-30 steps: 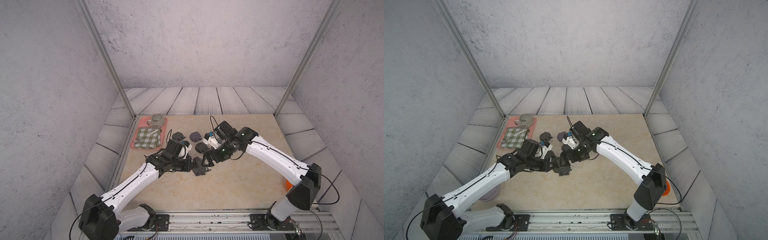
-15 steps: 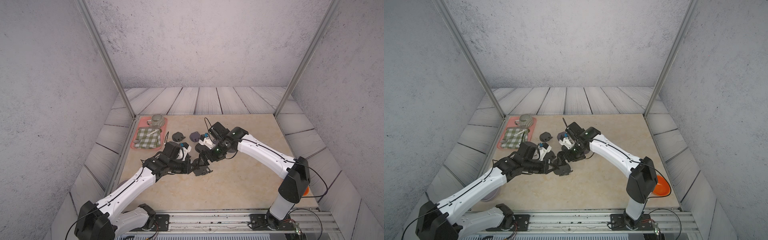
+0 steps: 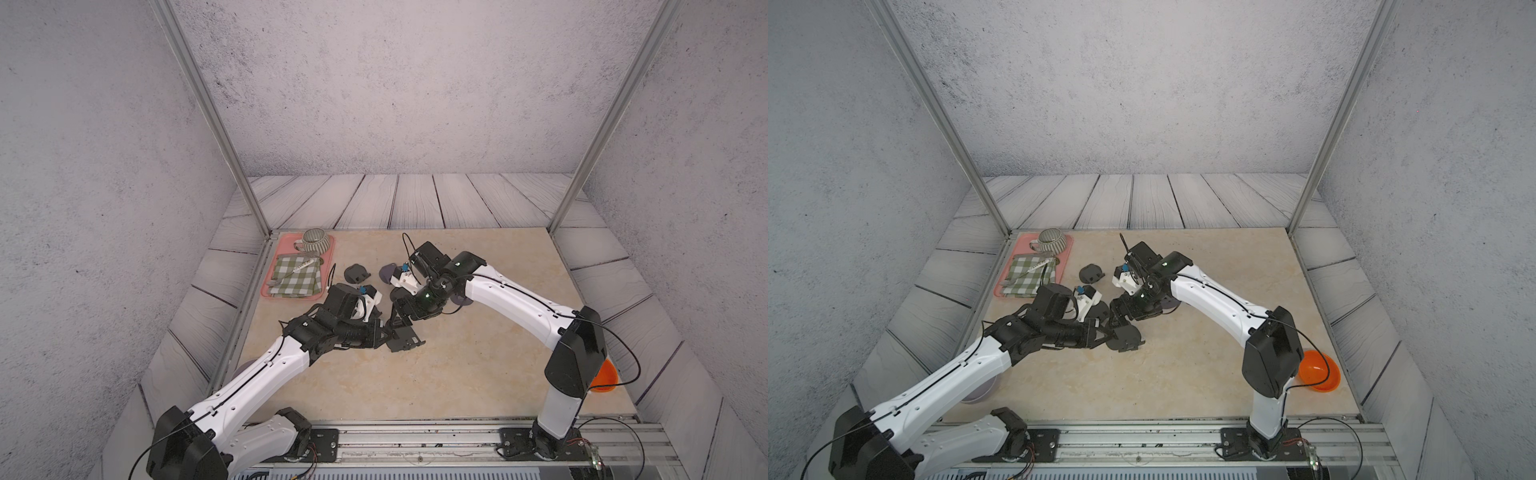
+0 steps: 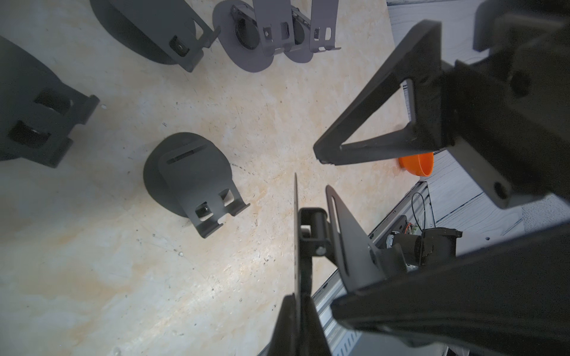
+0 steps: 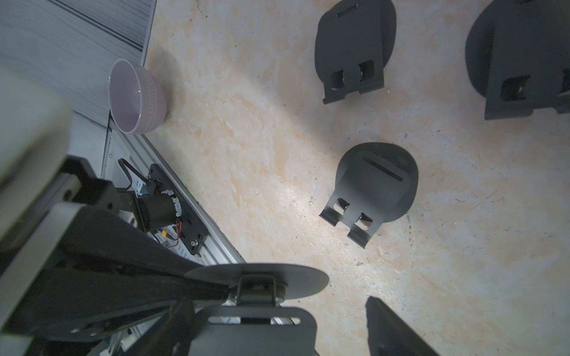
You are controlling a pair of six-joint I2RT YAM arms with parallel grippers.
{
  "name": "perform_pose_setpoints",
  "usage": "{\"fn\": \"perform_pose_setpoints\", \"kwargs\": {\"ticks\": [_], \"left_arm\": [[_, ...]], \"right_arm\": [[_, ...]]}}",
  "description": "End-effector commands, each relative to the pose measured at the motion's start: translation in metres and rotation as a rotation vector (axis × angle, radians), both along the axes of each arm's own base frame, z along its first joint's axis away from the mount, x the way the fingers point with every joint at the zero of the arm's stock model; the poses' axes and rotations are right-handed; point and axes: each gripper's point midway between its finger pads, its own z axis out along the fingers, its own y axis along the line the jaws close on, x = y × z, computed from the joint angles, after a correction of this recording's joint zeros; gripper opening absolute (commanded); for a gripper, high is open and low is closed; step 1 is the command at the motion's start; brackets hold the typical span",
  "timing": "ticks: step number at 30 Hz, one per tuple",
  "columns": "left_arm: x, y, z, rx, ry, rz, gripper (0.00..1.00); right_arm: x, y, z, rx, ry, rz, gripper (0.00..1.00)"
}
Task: Open the phone stand
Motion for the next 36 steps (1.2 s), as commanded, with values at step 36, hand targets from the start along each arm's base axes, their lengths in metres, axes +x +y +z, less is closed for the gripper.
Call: {"fn": "perform_pose_setpoints", "kwargs": {"ticks": [36], "left_arm": [[0.014,0.003,0.017,-0.011,-0.036,0.095,0.00]], "right_arm": [[-0.009,-0.005,0.024,0.048,-0.001,-0.022,0.56]]}}
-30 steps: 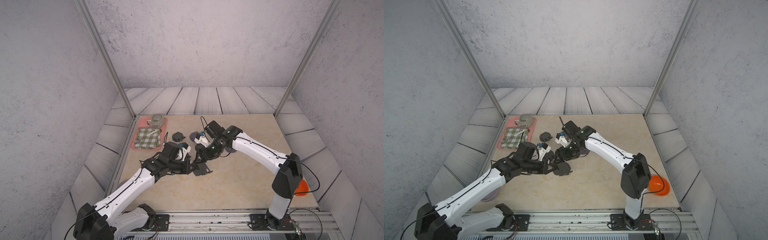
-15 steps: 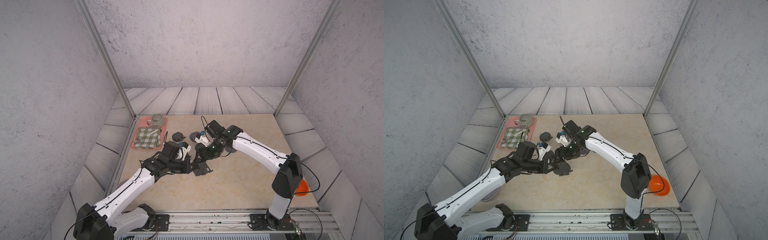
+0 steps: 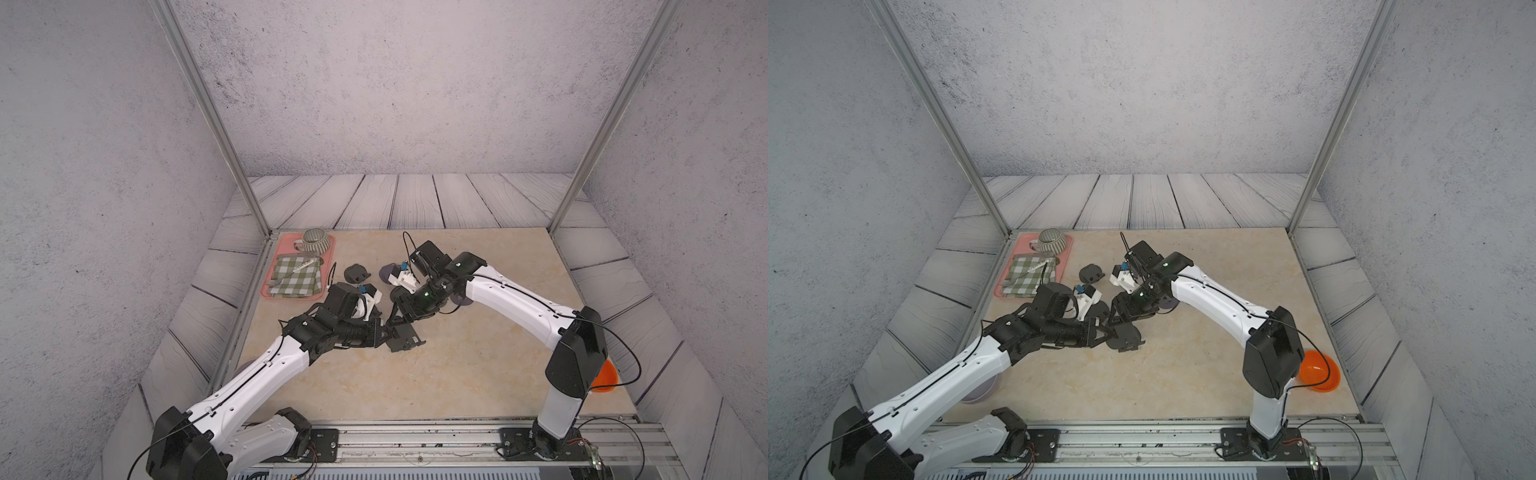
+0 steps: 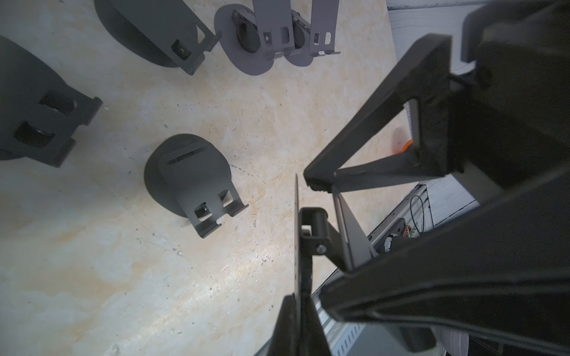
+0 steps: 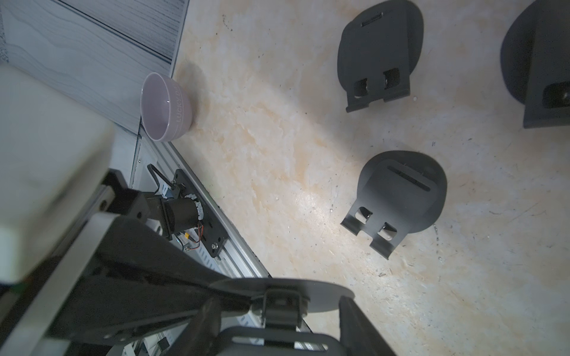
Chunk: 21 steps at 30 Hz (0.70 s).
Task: Open the phone stand
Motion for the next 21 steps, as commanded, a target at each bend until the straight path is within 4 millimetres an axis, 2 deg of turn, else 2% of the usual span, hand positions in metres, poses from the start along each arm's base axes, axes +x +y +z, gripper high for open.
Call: {"fn": "perform_pose_setpoints", "kwargs": {"ticks": [1,6,21], "left_arm": [[0.013,0.005,0.010,-0.006,-0.034,0.083,0.00],[0.015,0.004,0.000,-0.013,0.036,0.130,0.00],[0.029,-0.006,-0.012,-0.076,0.193,0.221,0.00]], "right_arm": [[-0.006,-0.015,0.018,-0.019,-0.034,-0.024,0.55],[-0.005,-0.024,0.034,-0.024,-0.087,-0.051,0.56],[-0.008,-0.059,0.067,-0.051,-0.222,-0.128,0.56]]}}
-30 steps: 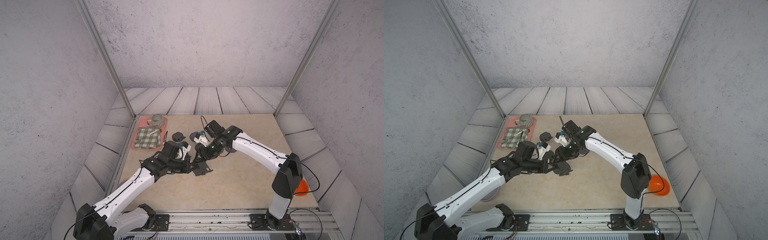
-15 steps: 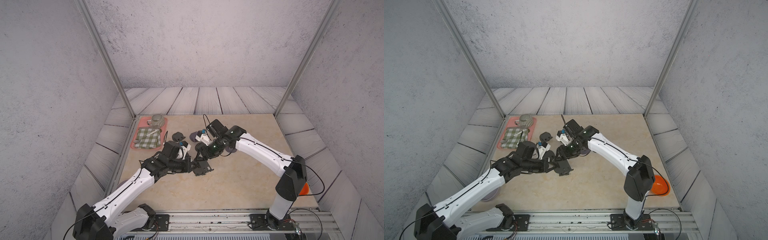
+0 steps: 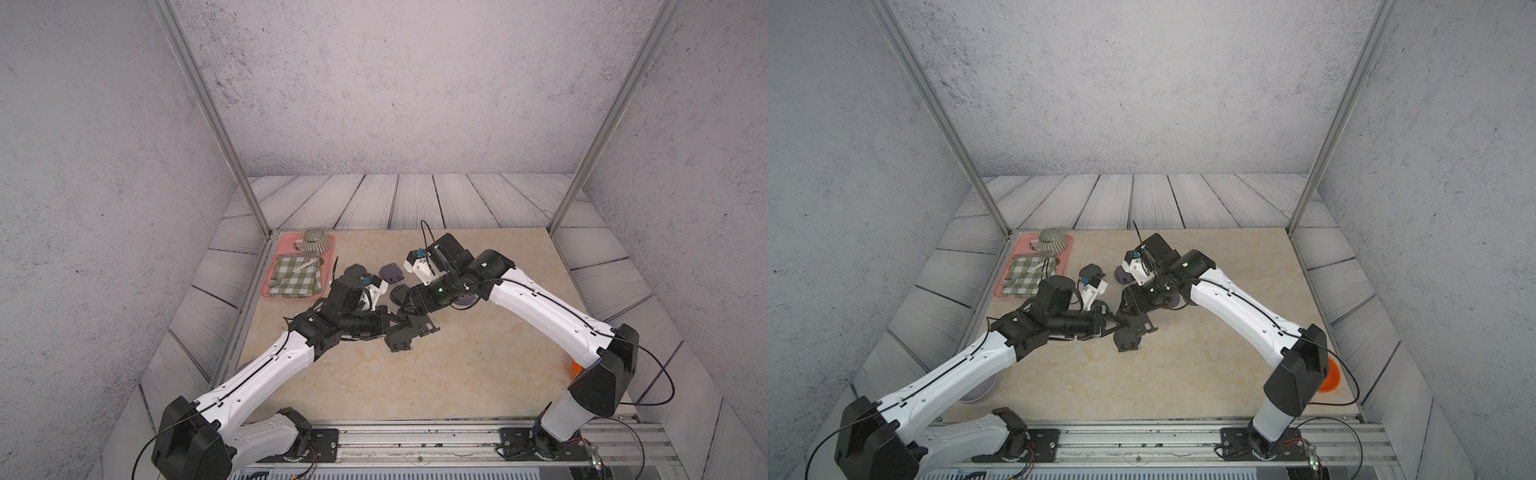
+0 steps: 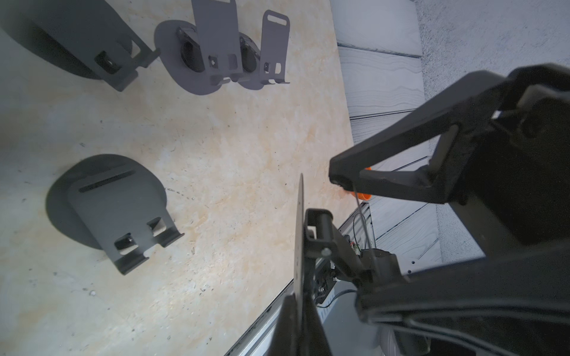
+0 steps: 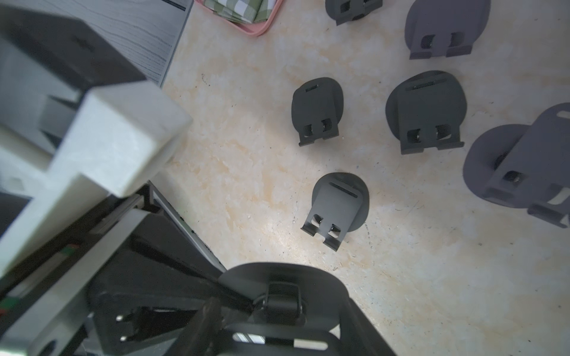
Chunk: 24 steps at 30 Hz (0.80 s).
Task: Open the phone stand
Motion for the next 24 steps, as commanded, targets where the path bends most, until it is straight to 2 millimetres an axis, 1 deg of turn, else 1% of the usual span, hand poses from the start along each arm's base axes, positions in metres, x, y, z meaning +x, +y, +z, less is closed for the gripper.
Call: {"fn": "perform_pose_setpoints", "kwargs": {"ticks": [1,11,19,24], "left_arm": [[0.017,0.026,-0.041,0.123,0.148,0.179,0.00],[0.024,0.020,-0.055,0.113,0.241,0.169,0.00],[0.032,0.019,-0.059,0.077,0.277,0.192,0.00],[0.034,0.016,-0.057,0.064,0.270,0.178,0.00]], "right_arm": [[-0.022,-0.025,0.026,-0.003,-0.012,-0.012,0.55],[-0.027,-0.044,0.047,-0.002,-0.080,-0.051,0.56],[-0.033,-0.054,0.051,0.001,-0.091,-0.066,0.56],[-0.037,-0.056,0.045,0.000,-0.079,-0.064,0.58]]}}
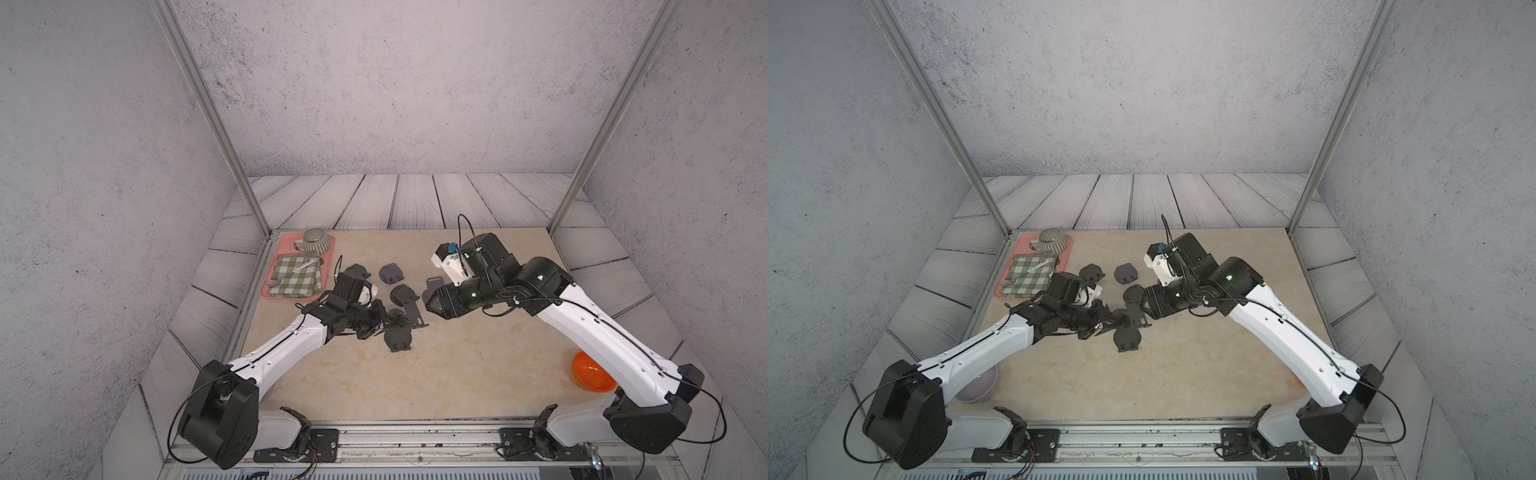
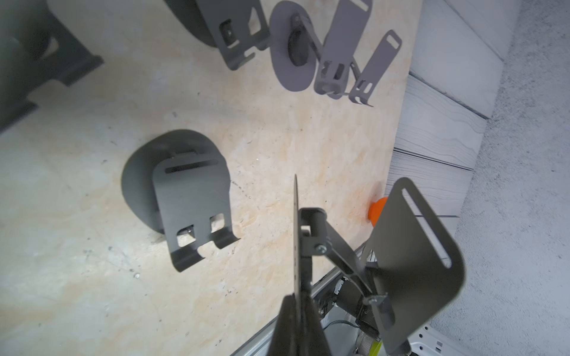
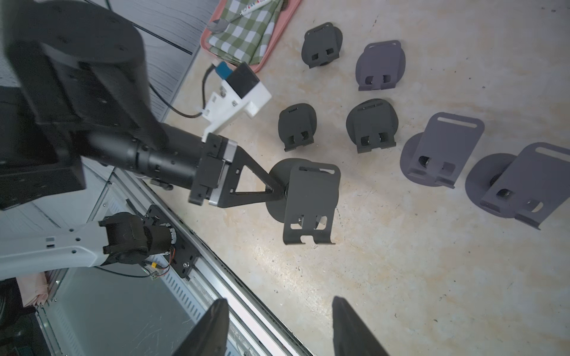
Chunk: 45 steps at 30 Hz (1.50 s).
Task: Open the phone stand
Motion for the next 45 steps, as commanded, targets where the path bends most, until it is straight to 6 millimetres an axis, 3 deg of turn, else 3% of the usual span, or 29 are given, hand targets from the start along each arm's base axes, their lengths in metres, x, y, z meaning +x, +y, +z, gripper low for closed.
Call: {"fn": "perform_pose_setpoints", "kwargs": {"ticks": [1,2,5,11,20,31,38,45], "left_arm": [[0.002,-0.002,0.007,-0.014,-0.022,0.002,0.00],[0.002,-0.002,0.009,-0.015,-0.030,-0.003,0.00],[0.002,-0.005,0.018,-0.036,-0.069,-0.031,0.00],[-0.005,-0.005,0.037,-0.033,-0.158,-0.115,0.00],[-0.019,-0.003,0.058,-0.061,-0.224,-0.161,0.00],[-0.033,0.002,0.069,-0.073,-0.244,-0.183,0.00],[-0.030,0.002,0.076,-0.073,-0.255,-0.168,0.00],[-0.017,0.003,0.079,-0.083,-0.258,-0.096,0.00]], "right_arm": [[-0.009,-0.002,-0.015,-0.028,0.058,0.007,0.61],[-0.008,-0.001,-0.017,-0.026,0.063,0.008,0.67],[-0.010,0.005,-0.025,-0.015,0.094,0.019,0.99],[-0.009,0.024,-0.046,-0.002,0.179,0.063,0.99],[0.009,0.042,-0.067,-0.030,0.199,0.073,0.99],[0.028,0.064,-0.068,-0.010,0.192,0.077,0.99],[0.030,0.076,-0.065,0.017,0.223,0.103,0.80],[0.029,0.072,-0.065,0.008,0.217,0.090,0.64]]}}
